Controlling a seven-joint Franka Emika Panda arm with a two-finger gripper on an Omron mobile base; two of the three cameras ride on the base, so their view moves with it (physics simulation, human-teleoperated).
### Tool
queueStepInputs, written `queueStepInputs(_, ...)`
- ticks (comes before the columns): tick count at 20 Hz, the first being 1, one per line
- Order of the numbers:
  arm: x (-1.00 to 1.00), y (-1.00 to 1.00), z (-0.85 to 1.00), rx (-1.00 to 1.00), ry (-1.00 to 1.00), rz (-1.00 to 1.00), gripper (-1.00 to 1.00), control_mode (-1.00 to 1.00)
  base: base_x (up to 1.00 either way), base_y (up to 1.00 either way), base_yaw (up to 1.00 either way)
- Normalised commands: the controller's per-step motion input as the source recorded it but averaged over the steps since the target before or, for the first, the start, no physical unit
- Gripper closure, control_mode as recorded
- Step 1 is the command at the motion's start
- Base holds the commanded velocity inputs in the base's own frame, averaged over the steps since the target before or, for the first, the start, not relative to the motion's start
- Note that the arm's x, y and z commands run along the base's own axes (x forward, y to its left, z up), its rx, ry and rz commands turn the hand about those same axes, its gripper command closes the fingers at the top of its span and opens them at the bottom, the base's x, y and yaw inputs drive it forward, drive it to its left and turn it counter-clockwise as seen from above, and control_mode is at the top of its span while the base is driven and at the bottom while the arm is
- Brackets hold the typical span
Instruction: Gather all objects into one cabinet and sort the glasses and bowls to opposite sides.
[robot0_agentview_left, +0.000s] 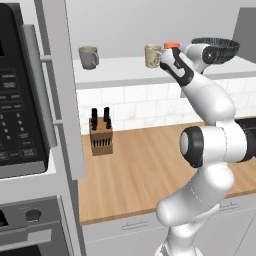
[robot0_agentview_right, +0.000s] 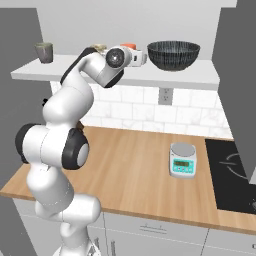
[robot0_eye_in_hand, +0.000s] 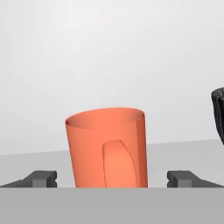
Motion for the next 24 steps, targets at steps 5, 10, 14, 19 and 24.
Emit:
queueStepInputs(5, 0.00, 0.00, 0.00, 0.00, 0.00, 0.00, 1.00, -1.00, 0.00, 0.00, 0.00)
queueStepInputs(10, 0.00, 0.00, 0.00, 0.00, 0.00, 0.00, 1.00, -1.00, 0.00, 0.00, 0.00)
queueStepInputs(14, 0.00, 0.00, 0.00, 0.00, 0.00, 0.00, 1.00, -1.00, 0.00, 0.00, 0.00)
queueStepInputs(19, 0.00, 0.00, 0.00, 0.00, 0.00, 0.00, 1.00, -1.00, 0.00, 0.00, 0.00)
queueStepInputs(24, -0.14, -0.01, 0.00, 0.00, 0.00, 0.00, 1.00, -1.00, 0.00, 0.00, 0.00)
